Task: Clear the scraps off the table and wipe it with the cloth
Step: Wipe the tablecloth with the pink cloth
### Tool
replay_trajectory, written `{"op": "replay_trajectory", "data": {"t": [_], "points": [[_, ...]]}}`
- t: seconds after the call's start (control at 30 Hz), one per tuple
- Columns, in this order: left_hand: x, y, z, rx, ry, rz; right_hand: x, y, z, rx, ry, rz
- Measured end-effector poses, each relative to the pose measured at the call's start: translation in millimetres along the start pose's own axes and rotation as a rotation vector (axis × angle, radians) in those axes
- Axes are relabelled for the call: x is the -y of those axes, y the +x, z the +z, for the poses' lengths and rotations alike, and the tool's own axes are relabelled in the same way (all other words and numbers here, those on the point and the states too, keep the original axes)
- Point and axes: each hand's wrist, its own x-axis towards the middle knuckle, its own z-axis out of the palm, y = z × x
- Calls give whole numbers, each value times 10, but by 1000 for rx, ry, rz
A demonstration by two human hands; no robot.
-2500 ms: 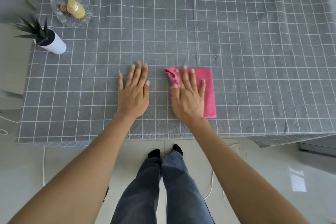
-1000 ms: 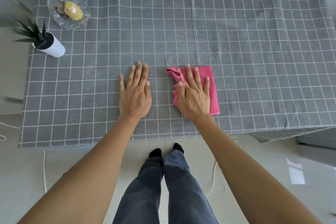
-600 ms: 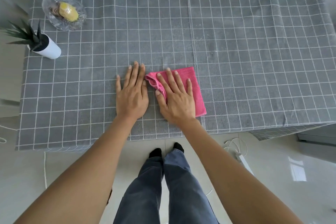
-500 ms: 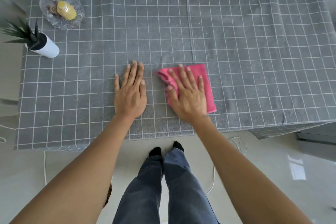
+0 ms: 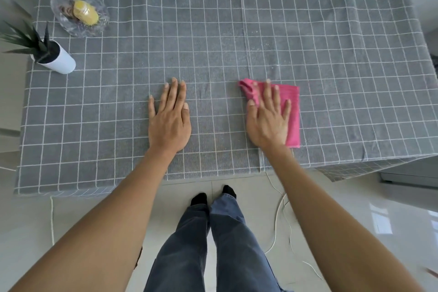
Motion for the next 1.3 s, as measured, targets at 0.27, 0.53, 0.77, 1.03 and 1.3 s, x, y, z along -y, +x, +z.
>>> {"op": "replay_trajectory", "data": {"t": [0.27, 0.53, 0.77, 1.03, 1.3], "points": [[3, 0, -11, 5, -11, 16, -54, 77, 0, 19, -28, -226], [4, -1, -28, 12, 4, 18, -905, 466, -314, -39, -22, 103], [-55, 31, -60, -13, -2, -15, -641, 490, -271, -57, 73, 253], [-280, 886, -86, -21, -47, 27, 309, 769, -61, -22, 42, -58], [-220, 1138, -17, -20, -9, 46, 643, 1122, -13, -5, 41, -287]]}}
